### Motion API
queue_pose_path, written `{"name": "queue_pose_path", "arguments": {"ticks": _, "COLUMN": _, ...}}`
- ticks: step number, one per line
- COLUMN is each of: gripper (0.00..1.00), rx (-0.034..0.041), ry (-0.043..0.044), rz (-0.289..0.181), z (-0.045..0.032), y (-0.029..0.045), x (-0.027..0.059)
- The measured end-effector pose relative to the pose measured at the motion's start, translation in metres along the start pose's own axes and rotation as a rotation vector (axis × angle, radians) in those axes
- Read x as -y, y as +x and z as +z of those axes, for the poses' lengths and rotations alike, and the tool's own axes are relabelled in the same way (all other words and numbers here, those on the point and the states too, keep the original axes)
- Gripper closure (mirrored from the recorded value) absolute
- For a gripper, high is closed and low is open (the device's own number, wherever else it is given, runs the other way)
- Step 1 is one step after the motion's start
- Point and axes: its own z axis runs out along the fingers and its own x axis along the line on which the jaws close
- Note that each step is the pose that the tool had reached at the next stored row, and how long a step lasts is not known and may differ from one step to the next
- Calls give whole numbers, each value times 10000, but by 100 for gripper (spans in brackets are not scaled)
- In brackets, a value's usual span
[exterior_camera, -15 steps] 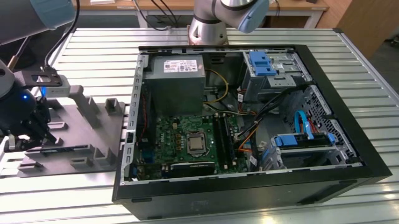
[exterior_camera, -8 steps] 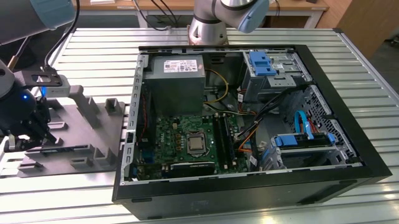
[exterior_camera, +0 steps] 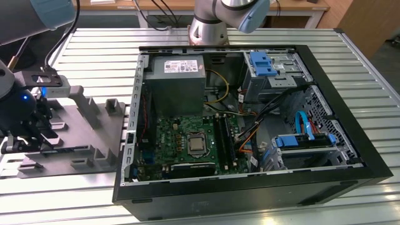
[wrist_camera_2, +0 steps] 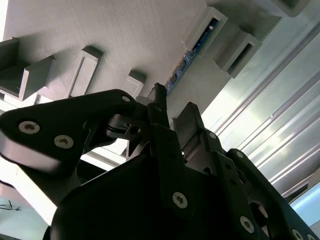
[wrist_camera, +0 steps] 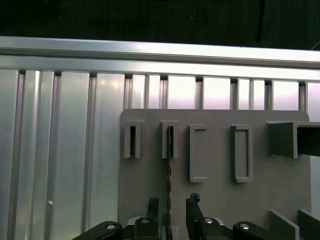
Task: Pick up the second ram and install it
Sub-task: 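Pick up the second ram and move it above second insertion slot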
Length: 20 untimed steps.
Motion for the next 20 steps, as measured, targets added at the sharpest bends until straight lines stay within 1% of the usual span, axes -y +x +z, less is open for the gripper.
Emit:
{"name": "queue_pose_path", "arguments": {"ticks": 9, "gripper": 65, "rx": 0, "ry": 2, "rz": 0, "z": 8, "y": 0, "x": 1}}
{"name": "queue_pose_path", "arguments": {"ticks": 20, "gripper": 65, "rx": -2, "ry": 0, "rz": -1, "z": 94, "y": 3, "x": 3}}
